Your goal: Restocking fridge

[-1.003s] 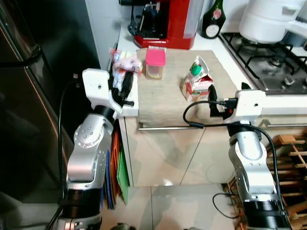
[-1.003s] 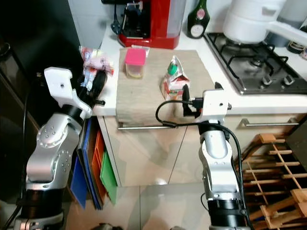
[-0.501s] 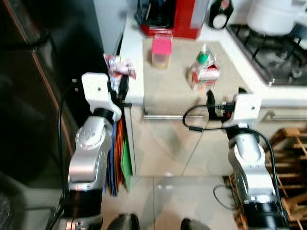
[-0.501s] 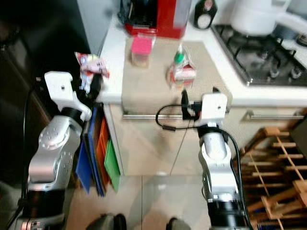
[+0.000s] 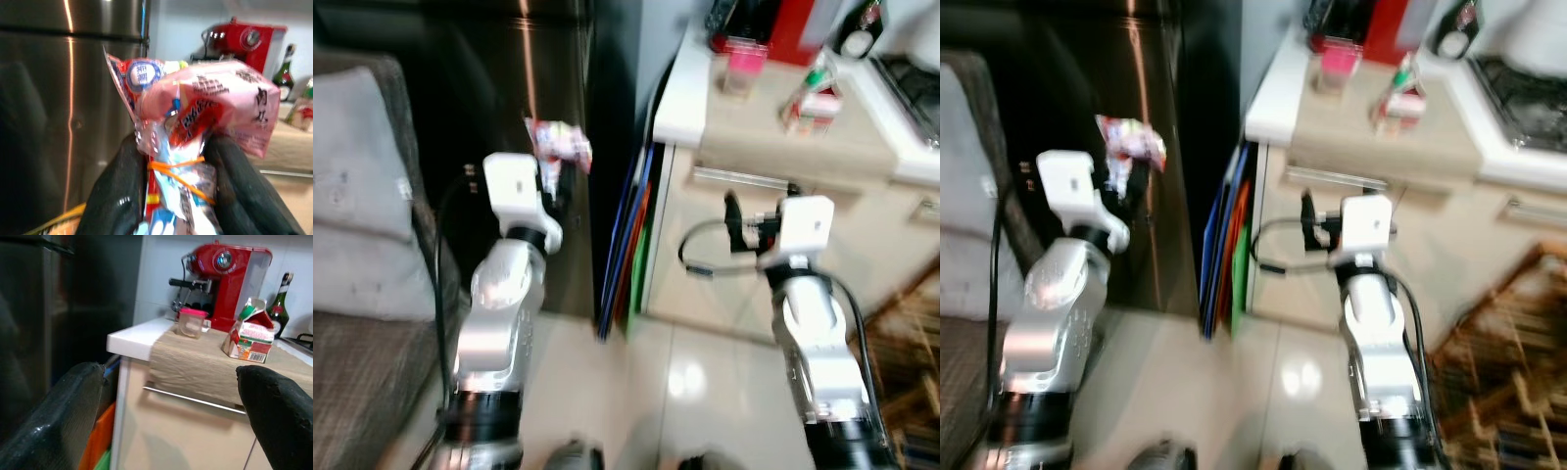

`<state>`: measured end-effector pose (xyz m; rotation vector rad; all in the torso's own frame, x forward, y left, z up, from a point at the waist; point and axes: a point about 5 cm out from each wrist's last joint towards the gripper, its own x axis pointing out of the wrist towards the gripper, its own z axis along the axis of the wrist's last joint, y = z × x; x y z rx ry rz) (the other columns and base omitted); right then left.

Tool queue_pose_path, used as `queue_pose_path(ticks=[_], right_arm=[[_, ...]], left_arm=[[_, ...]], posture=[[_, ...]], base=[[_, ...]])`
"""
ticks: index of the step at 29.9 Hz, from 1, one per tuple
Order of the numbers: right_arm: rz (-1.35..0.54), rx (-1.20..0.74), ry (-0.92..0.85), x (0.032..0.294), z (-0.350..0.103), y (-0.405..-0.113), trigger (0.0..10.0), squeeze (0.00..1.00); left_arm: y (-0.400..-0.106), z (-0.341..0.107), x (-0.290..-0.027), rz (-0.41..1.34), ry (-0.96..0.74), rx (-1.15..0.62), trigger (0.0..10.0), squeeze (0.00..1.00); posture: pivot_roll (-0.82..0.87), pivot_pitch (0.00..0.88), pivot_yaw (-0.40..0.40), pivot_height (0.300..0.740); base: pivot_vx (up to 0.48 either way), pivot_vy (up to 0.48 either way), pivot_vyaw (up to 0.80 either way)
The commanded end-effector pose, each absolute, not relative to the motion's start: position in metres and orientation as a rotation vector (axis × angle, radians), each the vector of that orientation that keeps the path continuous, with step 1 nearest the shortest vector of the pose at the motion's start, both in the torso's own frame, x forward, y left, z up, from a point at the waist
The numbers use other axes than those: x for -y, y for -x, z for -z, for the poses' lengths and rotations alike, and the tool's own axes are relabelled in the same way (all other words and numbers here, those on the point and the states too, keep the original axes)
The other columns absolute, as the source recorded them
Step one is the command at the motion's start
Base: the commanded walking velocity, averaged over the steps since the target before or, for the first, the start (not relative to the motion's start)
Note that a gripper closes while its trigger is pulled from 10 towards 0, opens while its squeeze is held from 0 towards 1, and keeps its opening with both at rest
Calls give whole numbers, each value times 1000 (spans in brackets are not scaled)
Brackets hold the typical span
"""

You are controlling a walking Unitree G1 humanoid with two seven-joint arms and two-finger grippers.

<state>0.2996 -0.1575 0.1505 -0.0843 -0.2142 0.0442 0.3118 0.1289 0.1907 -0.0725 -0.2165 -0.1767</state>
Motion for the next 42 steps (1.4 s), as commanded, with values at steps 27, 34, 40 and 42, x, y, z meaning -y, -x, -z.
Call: queue_pose_path(ticks=[27, 34, 40, 42], right_arm=[[-25, 209, 100, 165, -150, -300, 10000, 325], [-24, 200, 102, 165, -147, -299, 10000, 325], [-24, 198, 103, 165, -146, -299, 10000, 325], [-25, 197, 104, 166, -146, -299, 10000, 322]], left_arm=[[-309, -186, -120, 282, 88, 235, 10000, 0], [-305, -188, -116, 317, 95, 254, 10000, 0], [-304, -187, -113, 338, 119, 245, 10000, 0], [-304, -185, -113, 336, 127, 230, 10000, 0]], posture=[[-85, 0, 41, 740], [-85, 0, 43, 740], [-87, 0, 47, 740], [-88, 0, 49, 740]], base=[[22, -225, 0], [256, -402, 0], [41, -409, 0], [0, -172, 0]])
